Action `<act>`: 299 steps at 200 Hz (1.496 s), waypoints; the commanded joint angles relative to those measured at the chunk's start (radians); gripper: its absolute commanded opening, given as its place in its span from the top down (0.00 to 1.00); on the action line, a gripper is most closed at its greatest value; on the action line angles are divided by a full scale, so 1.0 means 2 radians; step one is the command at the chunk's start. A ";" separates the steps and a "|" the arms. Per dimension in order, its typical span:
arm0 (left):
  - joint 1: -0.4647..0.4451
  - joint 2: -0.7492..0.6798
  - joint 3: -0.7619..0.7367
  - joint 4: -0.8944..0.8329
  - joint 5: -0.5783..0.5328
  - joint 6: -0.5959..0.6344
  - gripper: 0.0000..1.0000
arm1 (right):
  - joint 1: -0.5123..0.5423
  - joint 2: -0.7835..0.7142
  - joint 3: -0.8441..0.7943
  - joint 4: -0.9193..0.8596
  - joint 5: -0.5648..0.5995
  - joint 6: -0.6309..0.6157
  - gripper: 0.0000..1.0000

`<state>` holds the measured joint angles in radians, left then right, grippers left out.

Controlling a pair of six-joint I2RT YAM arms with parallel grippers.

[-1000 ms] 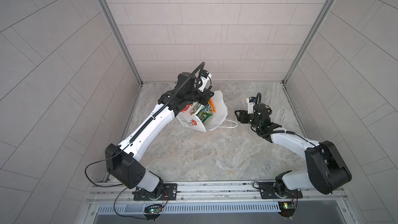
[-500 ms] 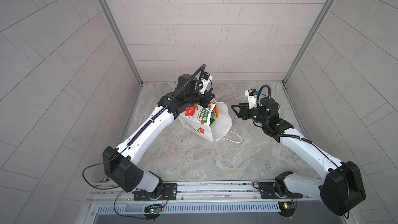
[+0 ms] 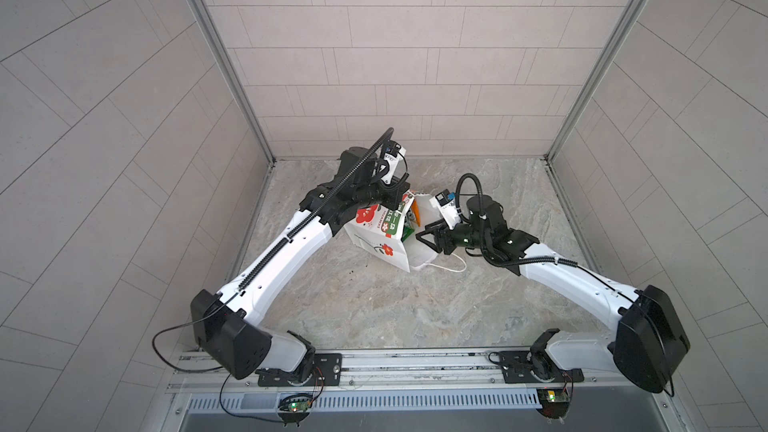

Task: Take the snacks out of the paper bag
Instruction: 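Tilt the bag with the left gripper while the right gripper reaches inside, then grasp the green Fox's Spring Tea packet inside the bag with the right gripper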

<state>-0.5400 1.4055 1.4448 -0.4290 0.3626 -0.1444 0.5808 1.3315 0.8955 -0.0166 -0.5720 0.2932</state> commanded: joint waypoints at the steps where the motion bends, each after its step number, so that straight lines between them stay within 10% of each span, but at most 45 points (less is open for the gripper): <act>1: -0.001 -0.023 -0.009 0.025 -0.015 0.002 1.00 | 0.015 0.021 0.018 -0.022 0.003 -0.029 0.52; 118: 0.000 -0.035 -0.017 0.034 -0.021 0.003 1.00 | 0.066 0.126 0.074 -0.031 0.235 -0.053 0.61; 299: 0.000 -0.036 -0.017 0.036 -0.012 0.005 1.00 | 0.066 0.239 0.123 0.087 0.340 -0.040 0.69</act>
<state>-0.5400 1.3678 1.4132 -0.3927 0.3302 -0.1410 0.7086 1.7840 1.1107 0.1318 0.0521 0.2169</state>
